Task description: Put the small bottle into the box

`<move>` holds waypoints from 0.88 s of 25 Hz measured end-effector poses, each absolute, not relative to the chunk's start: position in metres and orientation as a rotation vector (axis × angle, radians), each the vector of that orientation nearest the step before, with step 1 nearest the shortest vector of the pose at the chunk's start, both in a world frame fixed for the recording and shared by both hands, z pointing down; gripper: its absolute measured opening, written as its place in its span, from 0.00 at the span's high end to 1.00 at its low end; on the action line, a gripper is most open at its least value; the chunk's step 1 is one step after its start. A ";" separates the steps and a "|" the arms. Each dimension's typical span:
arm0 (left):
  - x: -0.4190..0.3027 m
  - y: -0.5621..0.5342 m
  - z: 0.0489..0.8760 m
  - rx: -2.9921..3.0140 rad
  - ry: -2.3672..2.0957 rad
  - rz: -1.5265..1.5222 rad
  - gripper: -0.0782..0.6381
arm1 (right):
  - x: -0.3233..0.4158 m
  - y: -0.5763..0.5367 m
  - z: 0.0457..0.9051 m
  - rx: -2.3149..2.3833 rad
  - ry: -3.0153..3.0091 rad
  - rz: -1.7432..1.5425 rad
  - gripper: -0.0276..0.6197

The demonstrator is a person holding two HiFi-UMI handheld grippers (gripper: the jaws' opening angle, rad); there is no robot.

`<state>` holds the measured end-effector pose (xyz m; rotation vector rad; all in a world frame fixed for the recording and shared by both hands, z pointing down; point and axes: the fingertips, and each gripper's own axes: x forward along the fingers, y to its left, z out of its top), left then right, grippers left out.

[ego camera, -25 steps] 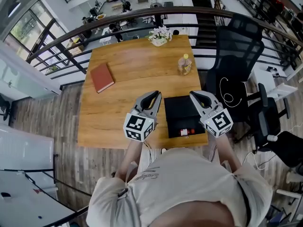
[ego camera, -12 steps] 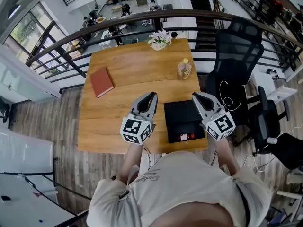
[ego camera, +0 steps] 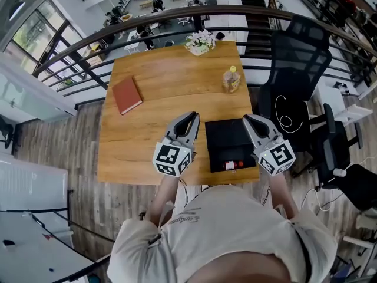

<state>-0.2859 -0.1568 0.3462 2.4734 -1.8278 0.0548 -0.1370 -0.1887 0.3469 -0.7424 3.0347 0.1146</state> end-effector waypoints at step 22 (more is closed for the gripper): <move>-0.288 -0.130 0.344 2.455 -1.867 0.086 0.84 | -0.140 -0.175 0.359 -0.699 3.068 0.097 0.97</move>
